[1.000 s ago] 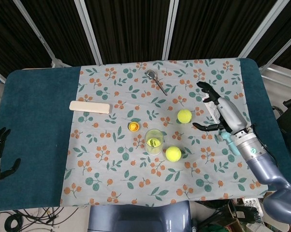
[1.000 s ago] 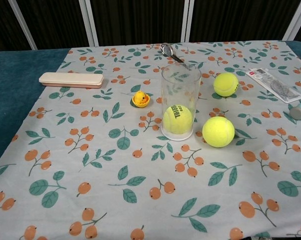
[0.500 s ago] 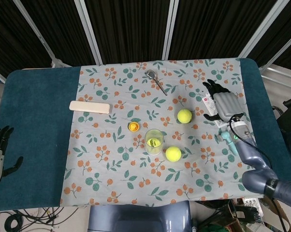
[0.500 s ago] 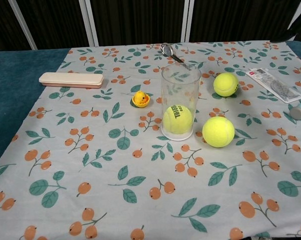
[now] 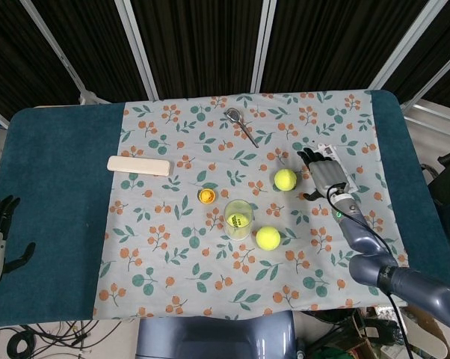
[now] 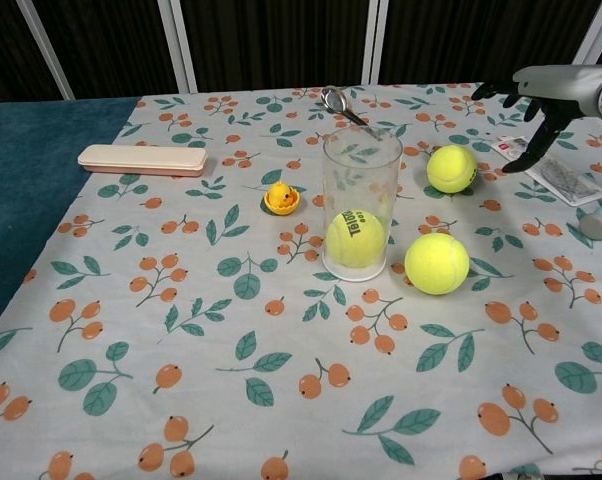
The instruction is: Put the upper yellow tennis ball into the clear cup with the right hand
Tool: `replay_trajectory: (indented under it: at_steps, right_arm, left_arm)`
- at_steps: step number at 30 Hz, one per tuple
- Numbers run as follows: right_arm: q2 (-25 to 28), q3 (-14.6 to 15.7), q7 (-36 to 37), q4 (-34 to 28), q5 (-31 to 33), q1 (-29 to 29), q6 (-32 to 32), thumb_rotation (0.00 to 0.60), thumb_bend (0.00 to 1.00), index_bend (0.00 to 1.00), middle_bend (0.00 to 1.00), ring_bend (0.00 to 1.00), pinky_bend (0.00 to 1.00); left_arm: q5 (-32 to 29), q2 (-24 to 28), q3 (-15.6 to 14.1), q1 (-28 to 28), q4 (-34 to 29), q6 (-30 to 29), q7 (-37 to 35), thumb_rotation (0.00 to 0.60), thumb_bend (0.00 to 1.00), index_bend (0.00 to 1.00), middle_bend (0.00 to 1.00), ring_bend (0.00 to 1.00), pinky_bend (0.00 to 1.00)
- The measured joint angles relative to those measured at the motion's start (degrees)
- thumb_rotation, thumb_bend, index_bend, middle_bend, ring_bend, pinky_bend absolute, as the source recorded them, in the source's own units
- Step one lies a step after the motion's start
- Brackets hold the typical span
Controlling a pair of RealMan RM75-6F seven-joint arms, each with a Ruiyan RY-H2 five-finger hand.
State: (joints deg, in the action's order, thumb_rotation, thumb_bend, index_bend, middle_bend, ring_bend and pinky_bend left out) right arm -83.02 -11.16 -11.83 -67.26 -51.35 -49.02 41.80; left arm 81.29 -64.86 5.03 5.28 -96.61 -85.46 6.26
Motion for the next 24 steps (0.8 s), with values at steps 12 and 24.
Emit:
replay_trajectory:
  at_steps: [12,24]
  right_arm:
    - [-8.3,-0.1,0.1,9.8,-0.1,-1.8,-2.6,0.600,0.12,0.01,0.05,0.16,0.19]
    - [-12.4,-0.2,0.9,14.4,-3.4,-2.9,-4.0,0.600,0.17,0.13,0.20,0.33,0.23]
  left_arm:
    - [-0.4,0.1,0.2,0.0,0.0,0.0,-0.3,0.600,0.30,0.03,0.03,0.00,0.00]
    - [-0.9,0.0,0.3,-0.2,0.3,-0.1,-0.7,0.600,0.30,0.03,0.03,0.00,0.00]
